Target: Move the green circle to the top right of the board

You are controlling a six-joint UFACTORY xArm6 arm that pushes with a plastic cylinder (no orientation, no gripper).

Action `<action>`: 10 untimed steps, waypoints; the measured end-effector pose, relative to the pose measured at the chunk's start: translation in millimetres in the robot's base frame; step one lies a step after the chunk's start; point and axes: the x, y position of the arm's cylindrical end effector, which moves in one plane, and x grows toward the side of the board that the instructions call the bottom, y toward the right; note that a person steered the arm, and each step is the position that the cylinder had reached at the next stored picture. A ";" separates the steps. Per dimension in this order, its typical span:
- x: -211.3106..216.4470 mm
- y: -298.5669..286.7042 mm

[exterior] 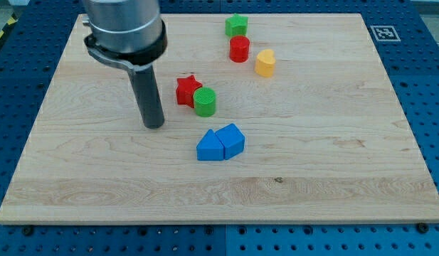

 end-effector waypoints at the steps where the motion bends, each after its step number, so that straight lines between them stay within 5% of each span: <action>1: -9.9 53.3; 3: -6.1 170.7; 5: 40.2 75.9; 6: 16.9 51.8; 9: -33.1 186.3; 10: -29.3 170.4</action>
